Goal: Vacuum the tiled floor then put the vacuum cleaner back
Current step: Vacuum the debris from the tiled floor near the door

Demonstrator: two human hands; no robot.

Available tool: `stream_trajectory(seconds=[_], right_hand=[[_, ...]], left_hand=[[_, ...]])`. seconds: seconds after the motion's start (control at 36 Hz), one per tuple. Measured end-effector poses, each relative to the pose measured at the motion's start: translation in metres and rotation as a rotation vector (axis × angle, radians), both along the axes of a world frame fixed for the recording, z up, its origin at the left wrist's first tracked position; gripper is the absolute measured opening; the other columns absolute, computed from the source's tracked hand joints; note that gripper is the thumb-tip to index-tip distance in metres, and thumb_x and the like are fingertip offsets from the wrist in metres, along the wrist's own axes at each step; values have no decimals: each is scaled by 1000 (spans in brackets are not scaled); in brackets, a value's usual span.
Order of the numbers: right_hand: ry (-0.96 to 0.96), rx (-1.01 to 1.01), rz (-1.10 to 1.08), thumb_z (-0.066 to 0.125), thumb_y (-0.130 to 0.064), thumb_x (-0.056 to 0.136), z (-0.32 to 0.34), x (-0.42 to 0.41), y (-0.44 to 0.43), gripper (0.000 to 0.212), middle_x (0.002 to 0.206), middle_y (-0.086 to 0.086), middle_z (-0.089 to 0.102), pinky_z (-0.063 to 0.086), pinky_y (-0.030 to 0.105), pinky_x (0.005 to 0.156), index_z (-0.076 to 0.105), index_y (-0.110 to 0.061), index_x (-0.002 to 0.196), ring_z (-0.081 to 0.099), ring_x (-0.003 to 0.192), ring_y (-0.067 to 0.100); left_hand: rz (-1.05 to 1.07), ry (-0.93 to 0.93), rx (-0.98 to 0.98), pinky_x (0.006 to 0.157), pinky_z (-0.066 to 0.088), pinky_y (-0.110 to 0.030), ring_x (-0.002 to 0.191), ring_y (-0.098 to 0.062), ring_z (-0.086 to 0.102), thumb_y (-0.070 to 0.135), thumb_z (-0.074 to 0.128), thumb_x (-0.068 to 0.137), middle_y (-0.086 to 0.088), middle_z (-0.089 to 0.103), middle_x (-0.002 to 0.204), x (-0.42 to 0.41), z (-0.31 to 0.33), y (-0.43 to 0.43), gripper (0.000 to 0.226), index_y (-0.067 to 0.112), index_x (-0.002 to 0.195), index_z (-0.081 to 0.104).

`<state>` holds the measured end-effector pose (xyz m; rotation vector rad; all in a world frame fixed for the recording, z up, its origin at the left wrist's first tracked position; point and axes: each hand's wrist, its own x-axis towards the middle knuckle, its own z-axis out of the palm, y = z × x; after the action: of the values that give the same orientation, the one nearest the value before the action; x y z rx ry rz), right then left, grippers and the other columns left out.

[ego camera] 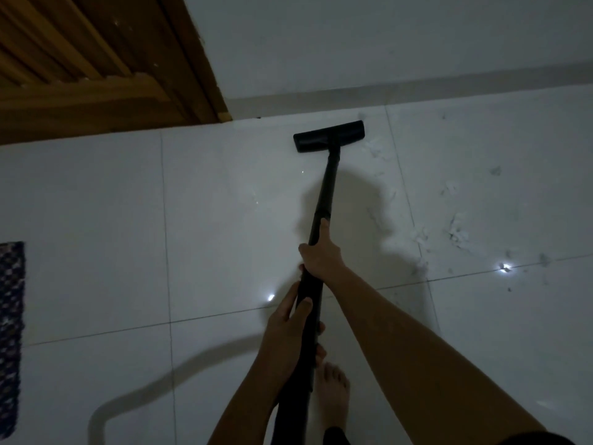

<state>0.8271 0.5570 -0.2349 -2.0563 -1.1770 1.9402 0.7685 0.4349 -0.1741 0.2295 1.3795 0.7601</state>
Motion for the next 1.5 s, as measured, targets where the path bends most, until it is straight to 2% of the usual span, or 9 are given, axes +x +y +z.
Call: stream_trajectory(seconds=[0.19, 0.36, 0.58, 0.69, 0.81, 0.97, 1.11, 1.28, 1.5], right_hand=[[17, 39, -10, 45, -12, 95, 2, 11, 32, 79, 75, 0, 48, 45, 16, 44, -7, -26, 153, 53, 55, 11], [39, 80, -34, 45, -12, 96, 3, 24, 60, 79, 76, 0, 46, 49, 21, 53, -8, -27, 153, 53, 57, 13], [-17, 95, -21, 47, -10, 94, 1, 36, 79, 78, 136, 24, 47, 54, 36, 85, -2, -23, 153, 61, 78, 24], [-32, 79, -38, 48, -11, 94, 1, 45, 84, 82, 137, 23, 47, 54, 41, 89, -9, -22, 153, 64, 83, 28], [-31, 101, -40, 45, -8, 95, 3, 60, 86, 70, 137, 24, 47, 45, 26, 80, 7, -24, 151, 56, 83, 23], [-75, 96, 6, 47, -10, 95, 1, 74, 84, 73, 144, 22, 40, 51, 34, 86, 2, -14, 153, 60, 82, 23], [-56, 80, -91, 44, -11, 96, 3, 82, 76, 78, 132, 24, 49, 45, 19, 50, -8, -23, 153, 50, 56, 10], [-80, 61, -72, 45, -11, 95, 4, 88, 63, 80, 145, 22, 38, 52, 32, 73, -9, -20, 153, 58, 70, 19], [-79, 40, -107, 42, -12, 96, 13, 100, 37, 77, 134, 23, 47, 38, 18, 44, -9, -23, 153, 50, 54, 9]], left_hand=[[-21, 19, 27, 39, 41, -23, 41, -19, 48, 21, 40, 100, -16, 53, 71, 9, 2, 34, 37, 29, 135, 46], [-30, 41, 63, 39, 42, -23, 41, -19, 49, 20, 40, 100, -14, 53, 70, 21, 5, 59, 38, 29, 136, 46], [-67, 40, 54, 41, 43, -24, 45, -19, 52, 22, 39, 100, -14, 55, 72, 32, 3, 81, 36, 30, 134, 48], [-82, 23, 42, 41, 43, -24, 44, -19, 51, 22, 39, 100, -15, 54, 72, 39, 1, 88, 35, 29, 133, 49], [-85, 5, 31, 40, 43, -24, 43, -19, 50, 21, 40, 100, -14, 54, 72, 49, 0, 93, 34, 28, 132, 49], [-94, -6, 16, 40, 43, -23, 42, -18, 49, 22, 41, 99, -14, 53, 71, 61, 1, 93, 35, 28, 133, 49], [-125, 10, 18, 40, 43, -23, 41, -18, 51, 22, 41, 99, -14, 55, 71, 66, 5, 86, 33, 30, 130, 48], [-156, 8, 6, 40, 44, -23, 43, -17, 51, 21, 40, 100, -13, 55, 71, 72, 12, 73, 29, 35, 123, 50], [-168, -18, -5, 40, 43, -24, 41, -17, 51, 21, 40, 100, -13, 55, 70, 80, 16, 50, 29, 36, 122, 49]])
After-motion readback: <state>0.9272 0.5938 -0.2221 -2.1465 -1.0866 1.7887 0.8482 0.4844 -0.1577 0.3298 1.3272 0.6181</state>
